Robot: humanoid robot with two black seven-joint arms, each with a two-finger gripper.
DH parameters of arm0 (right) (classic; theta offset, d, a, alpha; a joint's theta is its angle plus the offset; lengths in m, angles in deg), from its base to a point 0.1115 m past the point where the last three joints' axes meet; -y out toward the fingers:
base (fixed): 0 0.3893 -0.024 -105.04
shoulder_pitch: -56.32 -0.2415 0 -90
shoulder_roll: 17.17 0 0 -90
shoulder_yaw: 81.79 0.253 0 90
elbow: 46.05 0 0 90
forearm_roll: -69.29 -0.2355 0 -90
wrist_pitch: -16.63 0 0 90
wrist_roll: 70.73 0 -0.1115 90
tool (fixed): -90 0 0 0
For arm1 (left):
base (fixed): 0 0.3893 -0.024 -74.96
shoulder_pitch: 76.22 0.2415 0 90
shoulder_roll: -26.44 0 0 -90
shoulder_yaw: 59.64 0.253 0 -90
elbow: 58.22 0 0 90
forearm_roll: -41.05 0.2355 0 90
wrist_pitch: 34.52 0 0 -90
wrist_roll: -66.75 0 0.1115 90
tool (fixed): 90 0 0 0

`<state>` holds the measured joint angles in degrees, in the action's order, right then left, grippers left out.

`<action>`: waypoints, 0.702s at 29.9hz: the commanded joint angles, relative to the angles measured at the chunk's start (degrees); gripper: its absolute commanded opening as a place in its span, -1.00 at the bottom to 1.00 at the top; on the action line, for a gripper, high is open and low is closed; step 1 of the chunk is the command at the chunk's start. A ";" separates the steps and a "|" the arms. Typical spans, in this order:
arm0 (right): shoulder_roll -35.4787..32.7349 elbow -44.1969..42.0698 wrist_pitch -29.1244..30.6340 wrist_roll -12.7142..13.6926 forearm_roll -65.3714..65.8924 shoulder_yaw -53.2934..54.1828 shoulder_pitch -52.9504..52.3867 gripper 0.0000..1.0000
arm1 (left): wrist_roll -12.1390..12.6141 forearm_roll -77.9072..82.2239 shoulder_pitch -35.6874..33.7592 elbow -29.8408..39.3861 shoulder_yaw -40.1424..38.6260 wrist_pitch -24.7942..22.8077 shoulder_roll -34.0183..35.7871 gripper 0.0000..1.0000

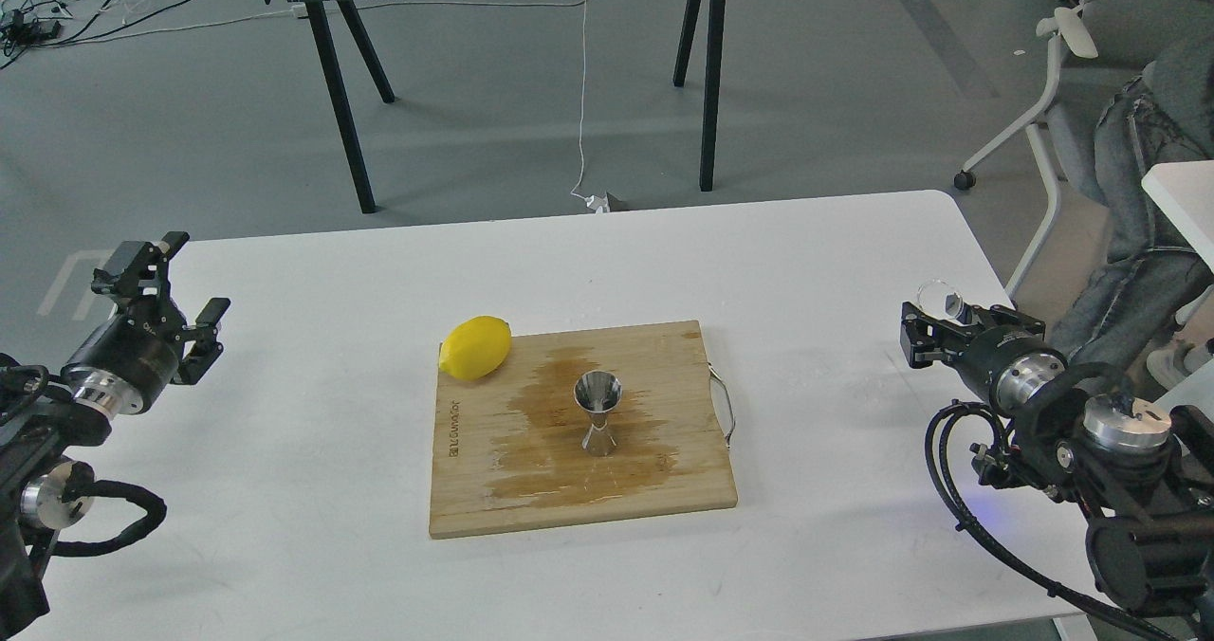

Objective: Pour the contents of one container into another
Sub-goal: 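Carry the glass cup back and lower it near the table edge, then set the glass cup down and release it with the right gripper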

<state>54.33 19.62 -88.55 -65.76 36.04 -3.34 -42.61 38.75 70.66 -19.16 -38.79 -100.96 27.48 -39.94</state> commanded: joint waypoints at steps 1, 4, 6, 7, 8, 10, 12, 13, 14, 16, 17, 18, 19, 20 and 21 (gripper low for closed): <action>0.83 -0.71 -2.57 -0.66 0.03 0.04 0.24 -0.66 | 0.00 0.01 0.08 0.00 0.01 0.00 -0.16 0.98; 1.01 -1.33 -3.01 -0.75 0.03 0.12 0.59 -0.66 | 0.00 0.01 0.08 0.00 0.01 0.00 -0.16 0.98; 1.01 -2.03 -3.45 -0.75 0.03 0.13 0.50 -0.66 | 0.00 0.01 0.08 0.00 0.01 0.00 -0.16 0.98; 1.01 -2.38 -4.06 -0.84 0.03 0.21 0.50 -0.66 | 0.00 0.01 0.08 0.00 0.01 0.00 -0.16 0.98; 1.10 -2.74 -4.67 -0.93 0.03 0.39 0.50 -0.66 | 0.00 0.01 0.08 0.00 0.01 0.00 -0.16 0.98; 1.19 -3.26 -5.03 -1.28 0.12 0.48 0.50 -0.66 | 0.00 0.01 0.08 0.00 0.01 0.00 -0.16 0.98; 1.19 -3.70 -5.12 -1.98 0.12 0.48 0.33 -0.66 | 0.00 0.01 0.08 0.00 0.01 0.00 -0.25 0.98; 1.19 -4.14 -5.12 -2.24 0.12 0.56 0.24 -0.66 | 0.00 0.01 0.08 0.00 0.01 0.00 -0.33 0.98; 1.19 -4.49 -5.12 -2.42 0.12 0.57 0.06 -0.66 | 0.00 0.01 0.08 0.00 0.01 0.00 -0.51 0.98; 1.19 -5.02 -5.12 -2.42 0.12 0.57 -0.20 -0.66 | 0.00 0.01 0.08 0.00 0.01 0.00 -0.77 0.98; 1.27 -5.20 -5.21 -2.42 0.12 0.57 -0.29 -0.66 | 0.00 0.01 0.08 0.00 0.01 0.00 -0.77 0.98; 1.36 -5.29 -5.21 -2.42 0.12 0.57 -0.38 -0.66 | 0.00 0.01 0.08 0.00 0.01 0.00 -0.77 0.98; 1.45 -5.29 -5.21 -2.51 0.12 0.57 -0.47 -0.66 | 0.00 0.01 0.08 0.00 0.01 0.00 -0.77 0.98; 1.63 -5.29 -5.21 -2.42 0.12 0.57 -0.55 -0.66 | 0.00 0.01 0.08 0.00 0.01 0.00 -0.77 0.98; 1.63 -5.29 -5.21 -2.51 0.12 0.57 -0.55 -0.65 | 0.00 0.01 0.08 0.00 0.01 0.00 -0.77 0.98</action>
<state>55.76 14.41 -93.75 -68.20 36.15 -2.77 -43.01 38.75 70.66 -19.09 -38.80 -100.95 27.48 -40.69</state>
